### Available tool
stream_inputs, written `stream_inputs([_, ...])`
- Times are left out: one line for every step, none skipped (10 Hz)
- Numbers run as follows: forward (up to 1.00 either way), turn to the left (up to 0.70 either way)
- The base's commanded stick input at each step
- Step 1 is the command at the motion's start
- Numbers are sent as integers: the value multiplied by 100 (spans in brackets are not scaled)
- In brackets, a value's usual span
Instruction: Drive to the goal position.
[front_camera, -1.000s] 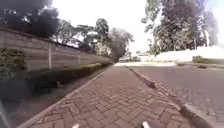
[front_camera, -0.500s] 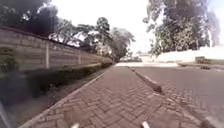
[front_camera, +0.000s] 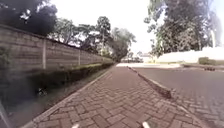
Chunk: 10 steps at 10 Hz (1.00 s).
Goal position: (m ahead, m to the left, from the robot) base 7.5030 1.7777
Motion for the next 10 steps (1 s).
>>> stream_inputs([70, -35])
stream_inputs([70, -35])
stream_inputs([70, -35])
stream_inputs([70, -27])
stream_inputs([70, -18])
stream_inputs([70, -8])
stream_inputs([70, 0])
stream_inputs([70, 0])
stream_inputs([70, 0])
stream_inputs([70, 0])
